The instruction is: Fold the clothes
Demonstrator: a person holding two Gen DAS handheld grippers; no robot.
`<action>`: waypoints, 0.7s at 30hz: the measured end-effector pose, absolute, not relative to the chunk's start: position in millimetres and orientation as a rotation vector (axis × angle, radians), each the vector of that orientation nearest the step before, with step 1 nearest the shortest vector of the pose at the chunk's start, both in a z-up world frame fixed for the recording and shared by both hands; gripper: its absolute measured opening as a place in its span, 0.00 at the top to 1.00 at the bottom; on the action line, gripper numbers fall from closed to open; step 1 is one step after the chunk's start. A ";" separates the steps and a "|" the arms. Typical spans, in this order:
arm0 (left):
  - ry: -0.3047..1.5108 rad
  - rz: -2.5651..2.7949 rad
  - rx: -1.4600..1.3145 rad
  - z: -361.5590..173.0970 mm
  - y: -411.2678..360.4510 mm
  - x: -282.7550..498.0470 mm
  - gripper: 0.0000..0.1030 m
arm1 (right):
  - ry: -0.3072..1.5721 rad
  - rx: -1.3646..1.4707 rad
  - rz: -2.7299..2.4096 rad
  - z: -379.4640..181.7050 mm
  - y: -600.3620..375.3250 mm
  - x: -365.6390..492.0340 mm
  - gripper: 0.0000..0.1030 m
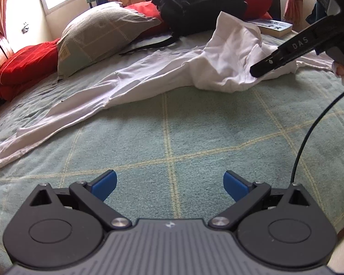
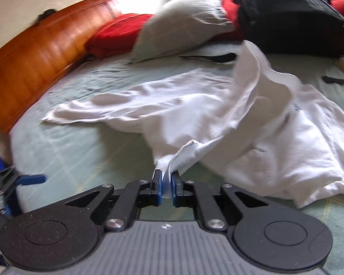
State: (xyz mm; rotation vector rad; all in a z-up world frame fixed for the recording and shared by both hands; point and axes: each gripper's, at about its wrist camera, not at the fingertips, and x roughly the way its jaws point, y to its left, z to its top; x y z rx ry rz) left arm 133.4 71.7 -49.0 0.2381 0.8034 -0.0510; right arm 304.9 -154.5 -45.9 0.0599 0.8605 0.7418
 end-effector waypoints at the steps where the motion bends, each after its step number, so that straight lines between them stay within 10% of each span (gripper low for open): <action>1: 0.799 -0.049 0.240 -48.0 71.7 130.9 0.04 | 0.859 0.058 0.758 -42.6 -151.5 300.2 0.90; 21: 0.704 -0.003 0.285 -29.9 85.6 58.2 0.04 | 0.851 -0.096 0.978 -17.1 -74.0 190.1 0.91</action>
